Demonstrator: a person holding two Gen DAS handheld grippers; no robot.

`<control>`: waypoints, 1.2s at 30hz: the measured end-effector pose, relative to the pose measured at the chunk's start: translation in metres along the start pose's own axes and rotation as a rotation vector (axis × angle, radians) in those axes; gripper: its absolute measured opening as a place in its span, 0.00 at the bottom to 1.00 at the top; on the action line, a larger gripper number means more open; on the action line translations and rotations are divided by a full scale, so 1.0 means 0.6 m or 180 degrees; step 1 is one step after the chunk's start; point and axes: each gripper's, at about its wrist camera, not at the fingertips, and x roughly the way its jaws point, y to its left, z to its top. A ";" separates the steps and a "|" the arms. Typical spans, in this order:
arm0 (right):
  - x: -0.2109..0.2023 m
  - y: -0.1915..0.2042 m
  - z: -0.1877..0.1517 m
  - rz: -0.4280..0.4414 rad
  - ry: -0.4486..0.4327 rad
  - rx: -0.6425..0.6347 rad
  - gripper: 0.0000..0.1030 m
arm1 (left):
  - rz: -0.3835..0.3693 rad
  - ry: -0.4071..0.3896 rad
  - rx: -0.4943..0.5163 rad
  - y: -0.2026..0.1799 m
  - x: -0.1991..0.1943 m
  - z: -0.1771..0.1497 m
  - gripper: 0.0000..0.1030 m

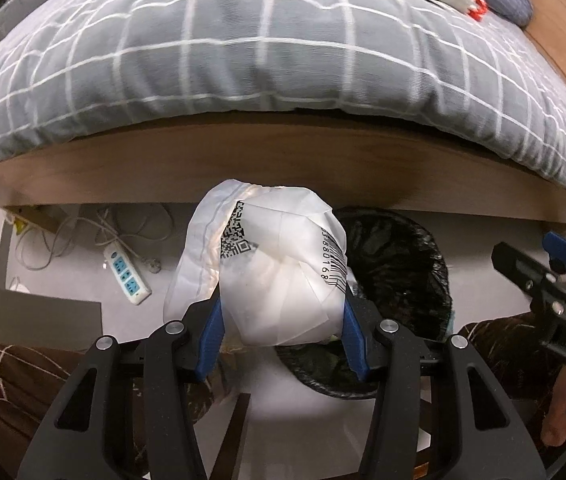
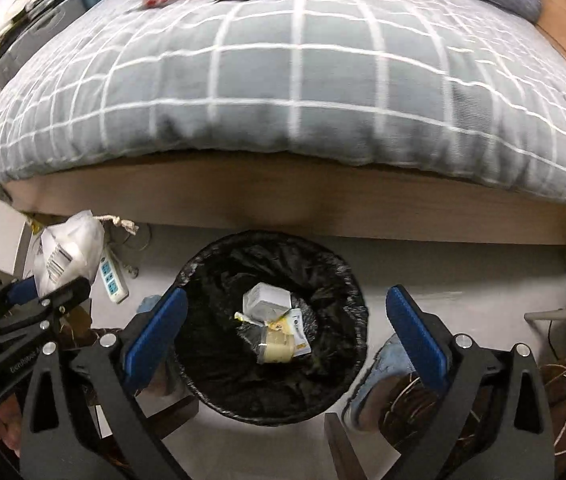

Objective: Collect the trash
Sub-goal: 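Open the left tool to drop the white plastic bag into the bin, then move both tools back over the bed toward the remaining trash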

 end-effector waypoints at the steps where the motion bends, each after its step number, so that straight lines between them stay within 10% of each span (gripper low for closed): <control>1: -0.003 -0.008 0.000 -0.0017 -0.0019 0.0017 0.93 | -0.0009 0.0003 0.0027 -0.008 0.001 0.001 0.48; 27: -0.054 -0.099 -0.004 -0.0278 -0.0274 0.0150 0.93 | -0.0227 0.0022 0.0376 -0.159 0.008 0.009 0.48; 36: -0.057 -0.091 0.004 -0.0260 -0.0310 0.0184 0.93 | 0.0008 -0.0204 0.0407 -0.152 -0.014 0.016 0.82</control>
